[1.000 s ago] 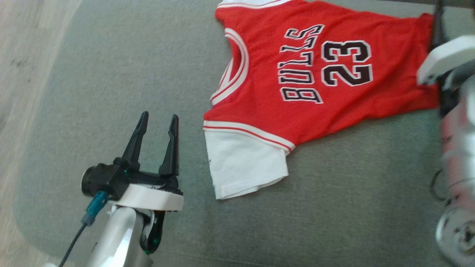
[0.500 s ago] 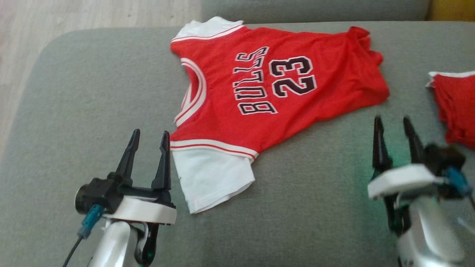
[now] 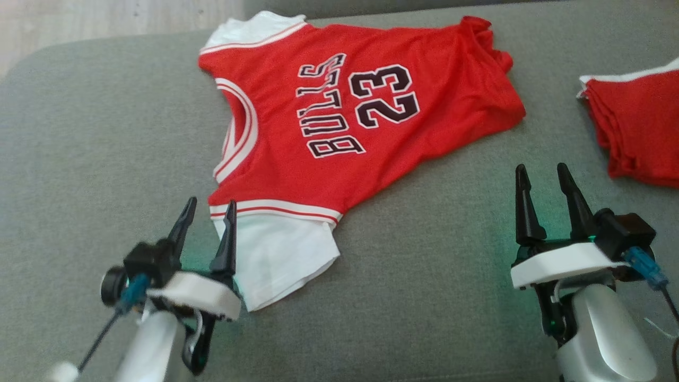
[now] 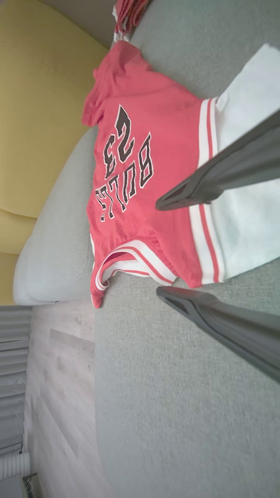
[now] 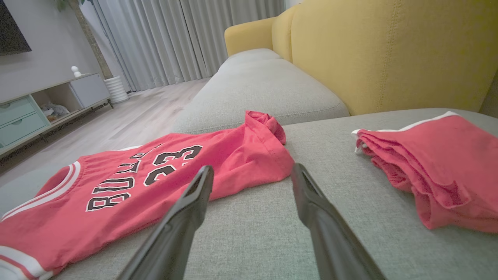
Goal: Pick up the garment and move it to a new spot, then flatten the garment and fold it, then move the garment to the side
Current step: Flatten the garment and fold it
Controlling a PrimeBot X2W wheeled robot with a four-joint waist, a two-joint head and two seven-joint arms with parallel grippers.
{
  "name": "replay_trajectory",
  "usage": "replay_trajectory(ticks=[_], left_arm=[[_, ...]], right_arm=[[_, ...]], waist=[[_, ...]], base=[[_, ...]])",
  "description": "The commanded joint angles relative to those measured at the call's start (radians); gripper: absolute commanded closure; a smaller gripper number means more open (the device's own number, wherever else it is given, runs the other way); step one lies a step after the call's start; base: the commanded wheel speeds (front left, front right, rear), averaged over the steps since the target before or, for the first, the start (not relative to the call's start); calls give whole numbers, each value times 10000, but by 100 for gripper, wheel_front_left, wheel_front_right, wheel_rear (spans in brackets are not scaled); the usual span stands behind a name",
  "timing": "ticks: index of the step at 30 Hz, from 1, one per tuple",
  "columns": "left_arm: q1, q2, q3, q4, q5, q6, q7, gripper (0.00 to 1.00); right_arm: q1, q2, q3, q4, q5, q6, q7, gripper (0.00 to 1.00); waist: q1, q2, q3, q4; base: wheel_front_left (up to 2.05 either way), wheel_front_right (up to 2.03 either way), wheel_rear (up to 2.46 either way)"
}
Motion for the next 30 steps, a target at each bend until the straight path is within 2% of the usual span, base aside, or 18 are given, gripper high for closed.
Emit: replay_trajectory(ticks=[1,6,12,13,14,20,25,30], left_arm=[[-685,280,360,-100,-25,-22,106,0],[-1516,600,158,1114,-85,-68,835,0],[-2268,912,14,2346,-85,-74,1486,0],[-2344,934,-63,2528,-165,-92,1645,59],[-2428,976,-167,2642,-220,-108,1728,100],[-3172,1403,-194,2837,-335,-113,840,100],[-4137,1627,26,2882,-281,81,-106,100],[-5098,1838,104,3073,-153,182,-487,100]], right_arm=[[-222,-15,261,-380,106,-9,-108,0],[-218,-15,406,-444,84,-9,-108,0],[-472,-15,121,-641,45,-9,-108,0],[-497,-15,82,-666,39,-9,-108,0],[-514,-15,45,-687,28,-9,-108,0],[-555,-15,45,-748,17,-9,-108,0],[-618,-15,190,-724,-16,-9,-108,0],[-730,-15,279,-659,-68,-9,-108,0]], waist=[[0,-1,190,-170],[0,-1,555,-473],[0,-1,960,-816],[0,-1,1009,-854],[0,-1,1054,-881],[0,-1,1199,-985],[0,-1,1232,-984],[0,-1,1235,-968]], base=[[0,0,0],[0,0,0],[0,0,0],[0,0,0],[0,0,0],[0,0,0],[0,0,0],[0,0,0]])
